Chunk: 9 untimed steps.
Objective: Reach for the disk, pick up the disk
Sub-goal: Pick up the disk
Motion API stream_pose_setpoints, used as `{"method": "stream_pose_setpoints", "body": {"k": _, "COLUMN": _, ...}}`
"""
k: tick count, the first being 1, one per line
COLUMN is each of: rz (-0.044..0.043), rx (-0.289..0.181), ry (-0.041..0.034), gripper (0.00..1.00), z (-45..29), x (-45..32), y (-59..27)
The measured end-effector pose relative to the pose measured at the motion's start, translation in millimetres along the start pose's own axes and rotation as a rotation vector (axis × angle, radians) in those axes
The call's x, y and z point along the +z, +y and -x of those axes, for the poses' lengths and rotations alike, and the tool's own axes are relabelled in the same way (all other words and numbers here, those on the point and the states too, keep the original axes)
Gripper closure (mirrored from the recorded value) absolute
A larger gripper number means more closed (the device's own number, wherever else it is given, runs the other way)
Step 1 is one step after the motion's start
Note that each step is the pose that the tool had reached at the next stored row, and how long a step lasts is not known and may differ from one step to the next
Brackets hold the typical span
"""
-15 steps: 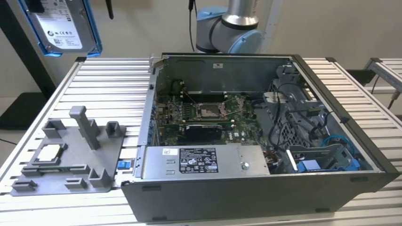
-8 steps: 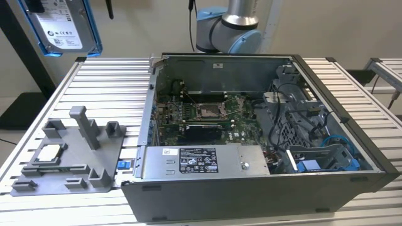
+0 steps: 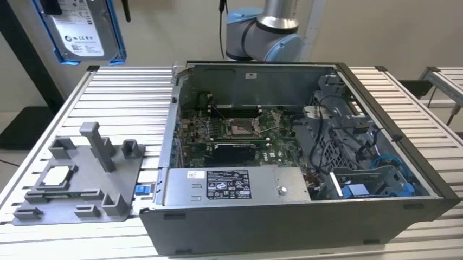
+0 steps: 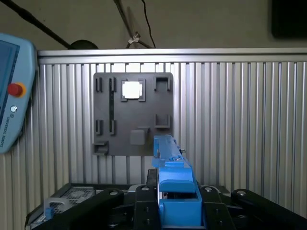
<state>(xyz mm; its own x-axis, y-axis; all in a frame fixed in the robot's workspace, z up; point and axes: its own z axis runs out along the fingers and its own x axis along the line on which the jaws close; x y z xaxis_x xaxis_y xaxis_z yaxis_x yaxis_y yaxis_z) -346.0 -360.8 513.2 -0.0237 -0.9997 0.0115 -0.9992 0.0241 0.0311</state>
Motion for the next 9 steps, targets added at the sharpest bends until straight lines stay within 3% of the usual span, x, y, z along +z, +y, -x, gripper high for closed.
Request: {"method": "stream_pose_setpoints", "body": {"k": 9, "rz": 0.0027, "rx": 0.0, "ry": 0.0001, "gripper": 1.0, "z": 0.9, "x": -1.2, "y": -39.1}}
